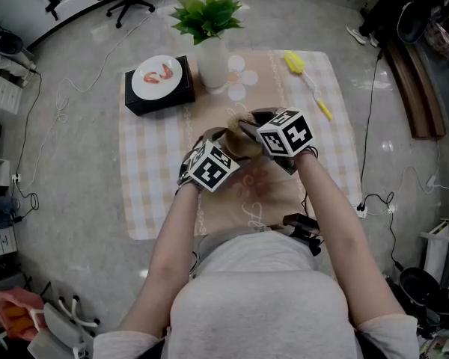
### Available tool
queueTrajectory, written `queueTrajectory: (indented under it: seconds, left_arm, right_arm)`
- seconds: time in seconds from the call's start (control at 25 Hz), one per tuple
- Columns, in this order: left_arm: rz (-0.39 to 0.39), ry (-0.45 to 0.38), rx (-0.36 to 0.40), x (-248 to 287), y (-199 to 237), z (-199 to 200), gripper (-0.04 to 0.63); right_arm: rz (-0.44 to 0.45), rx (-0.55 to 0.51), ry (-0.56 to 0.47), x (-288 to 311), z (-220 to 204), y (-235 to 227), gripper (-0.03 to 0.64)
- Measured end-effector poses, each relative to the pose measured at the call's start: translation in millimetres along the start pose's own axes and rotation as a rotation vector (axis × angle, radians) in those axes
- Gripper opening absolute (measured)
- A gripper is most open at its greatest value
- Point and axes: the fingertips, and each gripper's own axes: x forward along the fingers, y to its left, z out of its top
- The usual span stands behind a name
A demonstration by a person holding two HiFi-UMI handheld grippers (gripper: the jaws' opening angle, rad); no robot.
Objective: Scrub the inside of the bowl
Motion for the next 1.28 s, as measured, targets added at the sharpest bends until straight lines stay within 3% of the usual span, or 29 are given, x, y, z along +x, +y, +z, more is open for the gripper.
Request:
queueTrajectory:
  seconds: [1.28]
  left_arm:
    - [-0.014, 0.004, 0.000, 0, 1, 0, 0.445]
  right_arm:
    - [-0.074, 0.086, 0.058, -45, -35, -32, 0.103]
